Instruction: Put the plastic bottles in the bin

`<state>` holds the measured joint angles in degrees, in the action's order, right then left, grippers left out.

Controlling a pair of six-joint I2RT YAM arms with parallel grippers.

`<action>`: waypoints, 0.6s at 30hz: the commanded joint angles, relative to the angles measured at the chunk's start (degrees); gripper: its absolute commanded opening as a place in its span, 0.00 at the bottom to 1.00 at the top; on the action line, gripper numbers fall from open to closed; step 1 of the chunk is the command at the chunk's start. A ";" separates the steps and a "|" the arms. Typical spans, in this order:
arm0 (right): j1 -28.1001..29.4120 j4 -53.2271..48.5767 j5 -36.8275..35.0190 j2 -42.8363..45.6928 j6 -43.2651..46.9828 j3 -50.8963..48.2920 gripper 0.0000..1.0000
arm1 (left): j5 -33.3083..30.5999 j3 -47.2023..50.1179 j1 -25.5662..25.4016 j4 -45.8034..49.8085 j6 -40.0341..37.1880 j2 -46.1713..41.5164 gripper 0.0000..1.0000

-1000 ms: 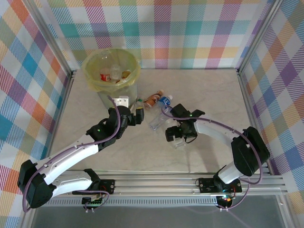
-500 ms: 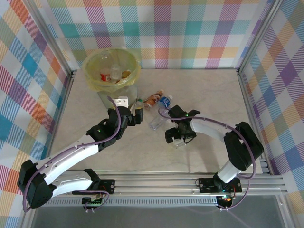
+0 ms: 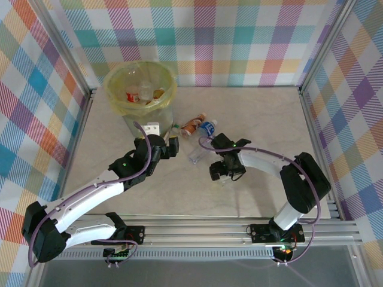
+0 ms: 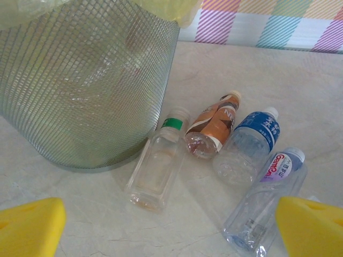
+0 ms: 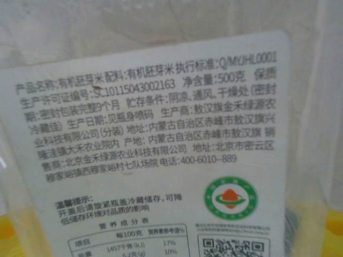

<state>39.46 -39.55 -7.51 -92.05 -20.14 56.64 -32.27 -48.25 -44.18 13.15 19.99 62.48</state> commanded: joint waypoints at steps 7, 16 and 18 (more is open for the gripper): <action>0.41 0.49 0.25 15.61 0.28 -1.52 0.74 | 4.23 -2.47 -0.66 2.32 3.01 -2.23 1.00; 0.44 13.10 9.95 28.82 1.00 -3.37 0.68 | 30.58 -3.89 0.63 -5.51 3.53 -2.41 1.00; 0.49 16.65 12.63 29.88 0.98 -3.71 0.68 | 35.47 -4.48 0.62 -7.95 4.41 -2.23 1.00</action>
<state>39.46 -30.89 -0.45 -63.51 -20.05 53.93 -8.34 -50.15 -43.94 10.90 22.98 60.90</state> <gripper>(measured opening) 0.830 0.997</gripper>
